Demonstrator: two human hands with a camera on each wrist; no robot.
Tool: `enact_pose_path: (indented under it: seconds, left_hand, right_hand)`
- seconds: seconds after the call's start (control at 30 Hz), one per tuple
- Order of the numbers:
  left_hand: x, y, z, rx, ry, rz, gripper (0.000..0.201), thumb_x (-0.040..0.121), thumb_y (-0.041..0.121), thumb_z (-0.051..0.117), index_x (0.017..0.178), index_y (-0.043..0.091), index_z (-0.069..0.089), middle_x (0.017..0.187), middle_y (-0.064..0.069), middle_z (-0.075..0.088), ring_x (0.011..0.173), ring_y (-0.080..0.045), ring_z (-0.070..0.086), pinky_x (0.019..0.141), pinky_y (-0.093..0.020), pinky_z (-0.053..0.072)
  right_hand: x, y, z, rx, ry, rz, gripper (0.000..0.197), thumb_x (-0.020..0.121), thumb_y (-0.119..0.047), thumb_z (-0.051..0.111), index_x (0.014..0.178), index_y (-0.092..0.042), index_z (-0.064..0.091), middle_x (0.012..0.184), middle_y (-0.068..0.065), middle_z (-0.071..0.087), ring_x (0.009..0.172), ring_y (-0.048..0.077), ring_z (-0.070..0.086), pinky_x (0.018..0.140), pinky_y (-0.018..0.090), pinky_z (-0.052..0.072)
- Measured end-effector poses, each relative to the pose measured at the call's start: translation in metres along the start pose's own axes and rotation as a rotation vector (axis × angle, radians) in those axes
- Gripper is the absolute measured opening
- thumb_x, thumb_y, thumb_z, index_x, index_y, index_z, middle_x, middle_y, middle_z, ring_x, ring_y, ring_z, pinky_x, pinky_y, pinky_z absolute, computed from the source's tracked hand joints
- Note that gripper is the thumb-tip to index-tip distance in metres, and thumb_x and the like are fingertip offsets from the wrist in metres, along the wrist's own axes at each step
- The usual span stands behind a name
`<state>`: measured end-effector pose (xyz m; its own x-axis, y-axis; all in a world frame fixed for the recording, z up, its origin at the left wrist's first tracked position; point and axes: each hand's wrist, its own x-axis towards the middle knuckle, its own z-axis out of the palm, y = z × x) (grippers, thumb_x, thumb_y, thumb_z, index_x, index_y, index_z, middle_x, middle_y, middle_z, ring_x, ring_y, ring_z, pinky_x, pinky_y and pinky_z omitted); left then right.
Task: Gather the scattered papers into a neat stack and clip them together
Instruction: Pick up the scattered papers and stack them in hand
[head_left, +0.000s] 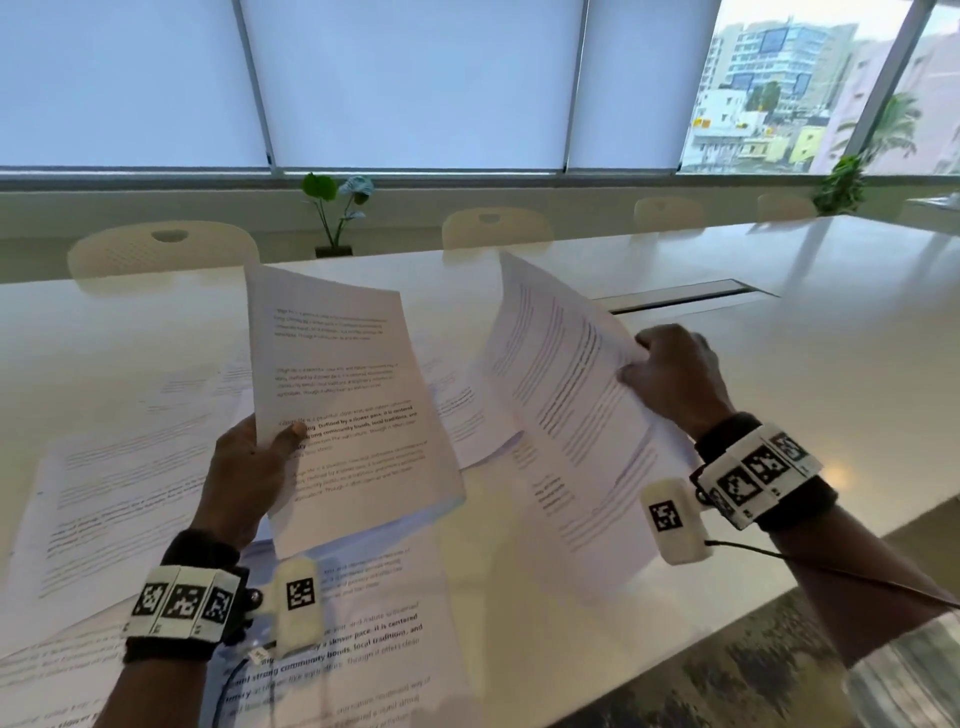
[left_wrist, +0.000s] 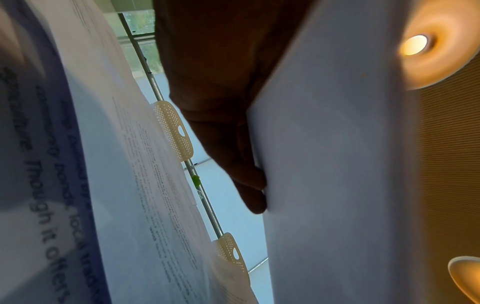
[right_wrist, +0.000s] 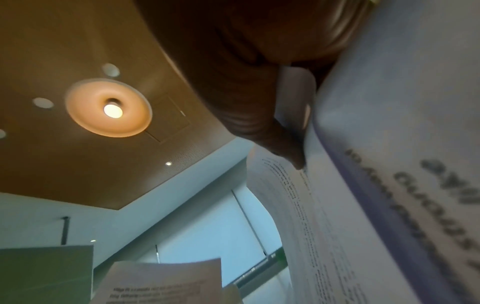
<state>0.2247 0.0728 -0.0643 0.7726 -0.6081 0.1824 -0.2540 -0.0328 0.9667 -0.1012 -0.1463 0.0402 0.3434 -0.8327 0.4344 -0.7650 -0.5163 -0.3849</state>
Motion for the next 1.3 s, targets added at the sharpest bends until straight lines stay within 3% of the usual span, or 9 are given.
enact_pose_path:
  seconds: [0.1, 0.23, 0.33, 0.57, 0.73, 0.87, 1.03, 1.17, 1.3]
  left_hand:
    - [0.002, 0.005, 0.004, -0.006, -0.004, 0.004, 0.019, 0.096, 0.016, 0.058, 0.114, 0.017, 0.063, 0.095, 0.004, 0.07, 0.09, -0.026, 0.067, 0.08, -0.038, 0.052]
    - [0.014, 0.014, 0.012, 0.015, -0.013, 0.009, 0.019, 0.097, 0.016, 0.056, 0.114, 0.022, 0.062, 0.101, 0.002, 0.071, 0.094, -0.027, 0.068, 0.084, -0.045, 0.054]
    - [0.024, 0.024, 0.022, -0.016, -0.034, -0.014, 0.021, 0.097, 0.012, 0.056, 0.113, 0.022, 0.063, 0.104, -0.002, 0.071, 0.099, -0.031, 0.068, 0.088, -0.049, 0.054]
    - [0.027, 0.054, 0.059, -0.261, -0.135, -0.107, 0.024, 0.1, 0.007, 0.047, 0.121, 0.008, 0.058, 0.112, -0.016, 0.07, 0.092, -0.029, 0.069, 0.072, -0.037, 0.058]
    - [0.011, 0.069, 0.074, -0.281, -0.253, -0.037, 0.02, 0.094, -0.009, 0.047, 0.105, 0.0, 0.062, 0.073, -0.001, 0.076, 0.062, -0.013, 0.072, 0.051, -0.021, 0.055]
    - [0.011, 0.068, 0.078, -0.288, -0.256, -0.036, 0.026, 0.093, -0.016, 0.04, 0.085, 0.002, 0.057, 0.053, 0.0, 0.068, 0.044, -0.01, 0.064, 0.041, -0.019, 0.049]
    - [0.025, 0.056, 0.082, -0.223, -0.146, -0.054, 0.023, 0.099, -0.003, 0.042, 0.088, 0.006, 0.06, 0.06, 0.005, 0.071, 0.056, -0.009, 0.068, 0.046, -0.018, 0.051]
    - [0.04, 0.066, 0.083, -0.247, -0.075, -0.112, 0.058, 0.1, 0.056, 0.025, 0.105, 0.019, 0.07, 0.094, 0.001, 0.078, 0.094, -0.023, 0.072, 0.077, -0.035, 0.059]
    - [0.05, 0.08, 0.08, -0.134, -0.028, 0.096, 0.032, 0.103, 0.027, 0.04, 0.123, 0.015, 0.063, 0.114, -0.002, 0.072, 0.106, -0.024, 0.069, 0.088, -0.045, 0.056]
  right_hand:
    - [0.017, -0.009, -0.021, -0.005, 0.107, -0.048, 0.013, 0.082, -0.011, 0.068, 0.078, 0.001, 0.068, 0.076, 0.012, 0.065, 0.075, 0.027, 0.063, 0.057, 0.025, 0.029]
    - [0.047, -0.015, -0.05, 0.09, 0.257, -0.064, 0.015, 0.08, -0.011, 0.07, 0.082, 0.003, 0.068, 0.085, 0.024, 0.07, 0.08, 0.037, 0.063, 0.065, 0.027, 0.029]
    - [0.069, -0.017, -0.057, 0.297, 0.254, -0.008, 0.022, 0.079, -0.013, 0.075, 0.094, 0.003, 0.073, 0.078, 0.013, 0.066, 0.07, 0.024, 0.056, 0.058, 0.023, 0.032]
    - [0.095, -0.029, 0.011, 0.957, -0.064, 0.182, 0.031, 0.077, -0.004, 0.078, 0.106, -0.002, 0.068, 0.099, 0.011, 0.071, 0.077, 0.024, 0.07, 0.058, 0.022, 0.057]
    - [0.071, -0.044, 0.101, 0.997, -0.25, 0.2, 0.033, 0.085, -0.029, 0.069, 0.095, 0.003, 0.066, 0.096, 0.02, 0.074, 0.088, 0.038, 0.072, 0.073, 0.049, 0.06]
    - [0.066, -0.043, 0.129, 1.106, -0.45, 0.188, 0.043, 0.099, -0.036, 0.047, 0.105, 0.002, 0.067, 0.104, 0.018, 0.074, 0.093, 0.036, 0.072, 0.084, 0.052, 0.058]
    - [0.068, -0.036, 0.136, 1.161, -0.472, 0.137, 0.024, 0.088, -0.013, 0.066, 0.109, -0.002, 0.069, 0.104, 0.014, 0.075, 0.095, 0.035, 0.073, 0.085, 0.054, 0.058]
    - [0.07, -0.045, 0.136, 1.175, -0.29, 0.154, 0.017, 0.088, -0.008, 0.067, 0.104, -0.001, 0.066, 0.101, 0.014, 0.074, 0.091, 0.036, 0.072, 0.08, 0.052, 0.06]
    - [0.074, -0.054, 0.129, 1.141, -0.147, 0.091, 0.019, 0.088, -0.014, 0.068, 0.104, -0.004, 0.064, 0.1, 0.011, 0.073, 0.087, 0.03, 0.072, 0.075, 0.047, 0.062]
